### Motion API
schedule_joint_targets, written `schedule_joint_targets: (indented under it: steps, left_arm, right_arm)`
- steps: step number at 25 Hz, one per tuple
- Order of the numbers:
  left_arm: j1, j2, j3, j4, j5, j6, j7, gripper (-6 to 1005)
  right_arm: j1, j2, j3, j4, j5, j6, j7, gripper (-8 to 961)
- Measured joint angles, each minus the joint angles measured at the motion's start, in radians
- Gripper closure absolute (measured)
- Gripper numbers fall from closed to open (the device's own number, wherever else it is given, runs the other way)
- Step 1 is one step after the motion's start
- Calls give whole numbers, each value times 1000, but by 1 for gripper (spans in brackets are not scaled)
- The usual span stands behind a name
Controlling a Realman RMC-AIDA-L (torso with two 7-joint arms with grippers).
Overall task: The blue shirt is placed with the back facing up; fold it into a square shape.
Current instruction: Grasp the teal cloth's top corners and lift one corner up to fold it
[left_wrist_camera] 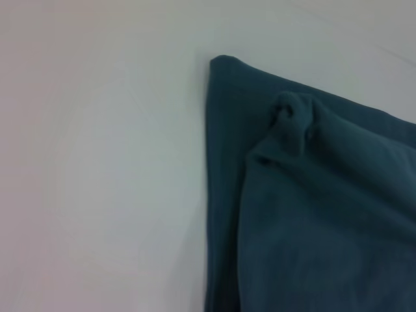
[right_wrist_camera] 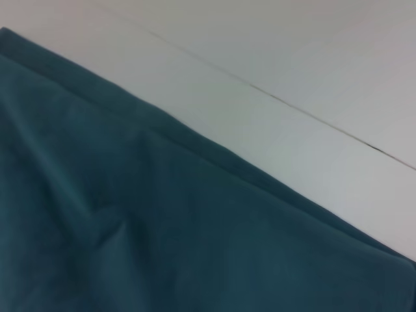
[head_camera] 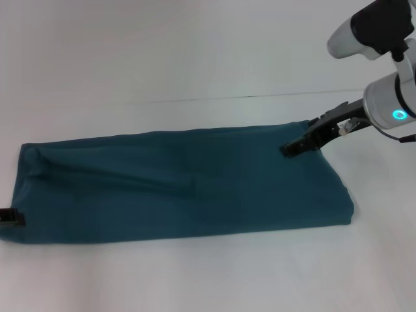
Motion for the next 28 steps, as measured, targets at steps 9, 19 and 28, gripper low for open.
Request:
schedule_joint_targets:
  steps: [9, 19, 28]
  left_arm:
    - [2, -15, 2, -36, 1, -68, -8, 50]
    - [-18, -16, 8, -98, 42, -139, -4, 50]
    - [-35, -20, 9, -135, 49, -164, 2, 50]
  right_arm:
    - [-3, 4, -43, -2, 11, 6, -5, 25]
    - [-5, 4, -49, -3, 23, 7, -5, 27]
    - [-2, 4, -51, -3, 26, 8, -5, 28]
